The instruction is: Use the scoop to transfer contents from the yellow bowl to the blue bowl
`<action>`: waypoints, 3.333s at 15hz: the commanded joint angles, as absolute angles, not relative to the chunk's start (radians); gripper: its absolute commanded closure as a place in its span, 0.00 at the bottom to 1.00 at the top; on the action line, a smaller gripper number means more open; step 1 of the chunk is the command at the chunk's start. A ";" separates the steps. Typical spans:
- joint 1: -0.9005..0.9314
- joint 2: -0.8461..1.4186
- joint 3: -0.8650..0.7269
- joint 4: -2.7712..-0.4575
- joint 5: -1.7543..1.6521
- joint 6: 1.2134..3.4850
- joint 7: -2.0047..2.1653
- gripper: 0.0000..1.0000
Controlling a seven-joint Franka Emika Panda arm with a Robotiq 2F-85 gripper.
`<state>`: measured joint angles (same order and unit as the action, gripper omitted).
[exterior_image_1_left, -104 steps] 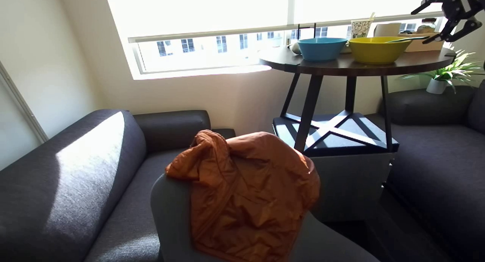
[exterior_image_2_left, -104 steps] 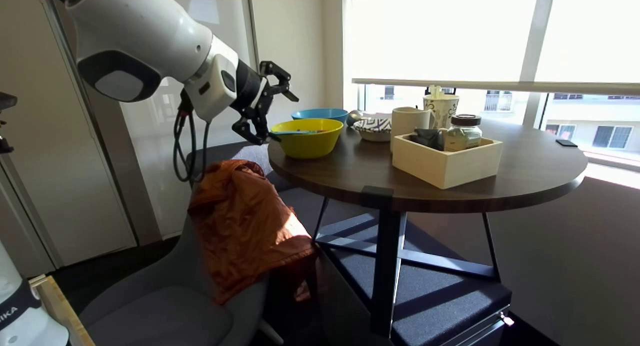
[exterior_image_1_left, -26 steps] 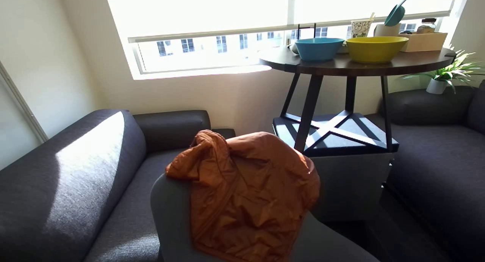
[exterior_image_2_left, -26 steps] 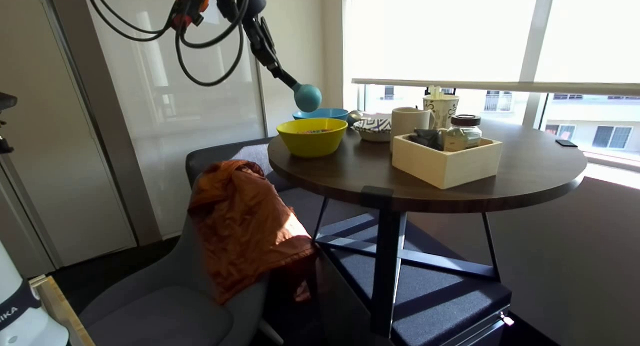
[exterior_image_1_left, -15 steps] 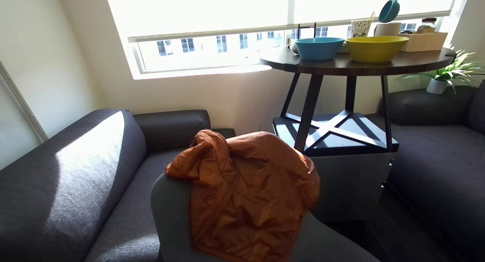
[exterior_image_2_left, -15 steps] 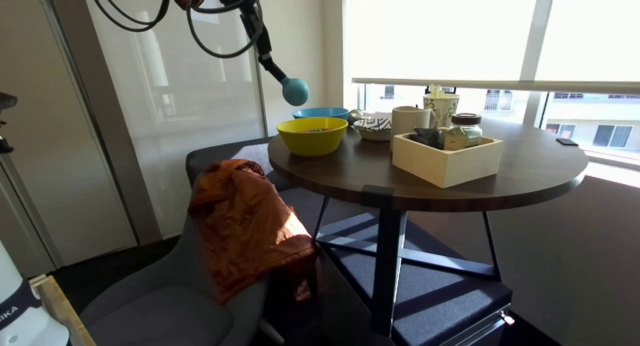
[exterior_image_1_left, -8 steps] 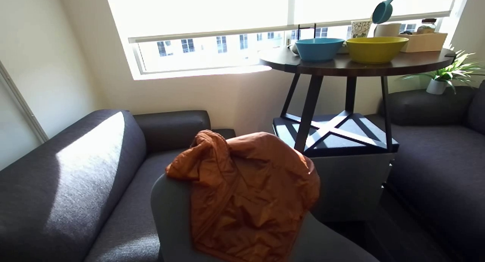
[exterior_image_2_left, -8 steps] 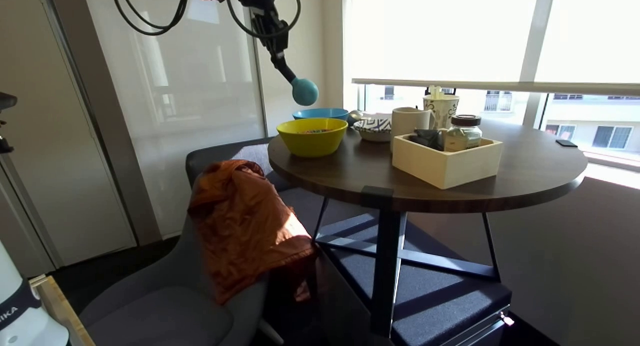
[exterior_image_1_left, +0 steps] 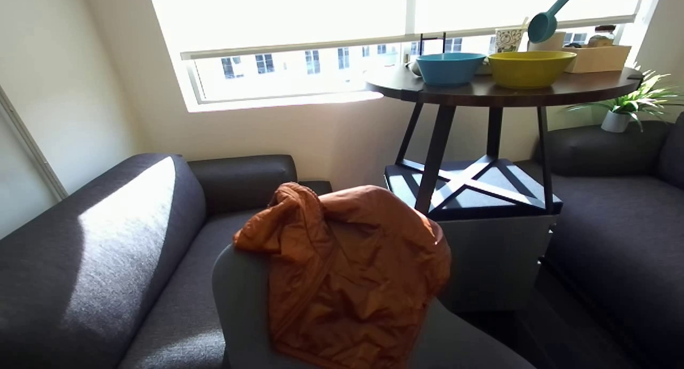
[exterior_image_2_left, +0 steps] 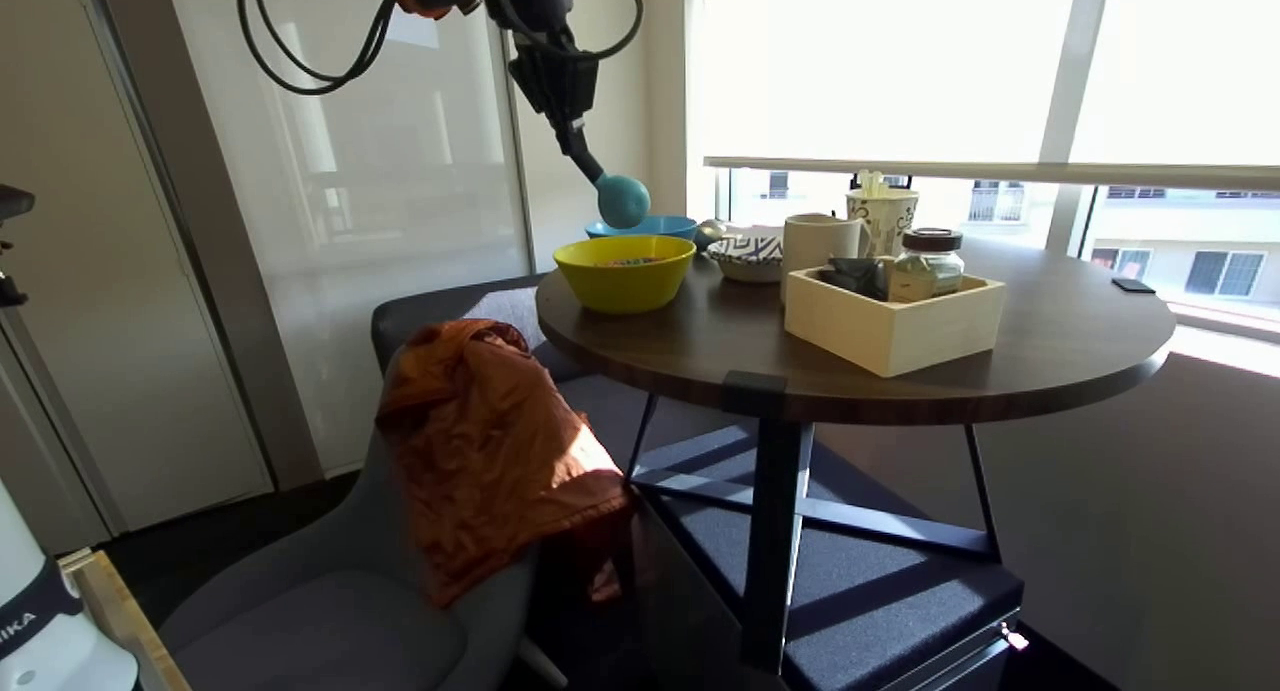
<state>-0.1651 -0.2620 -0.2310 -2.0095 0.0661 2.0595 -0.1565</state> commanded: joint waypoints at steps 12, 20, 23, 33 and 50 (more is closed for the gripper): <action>-0.133 -0.151 -0.150 -1.895 -0.123 2.054 -0.237 0.98; -0.105 -0.129 -0.150 -1.857 -0.020 1.959 -0.266 0.98; -0.109 -0.127 -0.152 -1.857 -0.011 1.947 -0.257 0.98; -0.121 -0.140 -0.150 -1.905 -0.049 1.971 -0.226 0.98; -0.148 -0.088 -0.160 -1.914 -0.192 1.946 -0.131 0.98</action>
<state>-0.1338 -0.0996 -0.1624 -1.9133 -0.1281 1.9523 -0.1794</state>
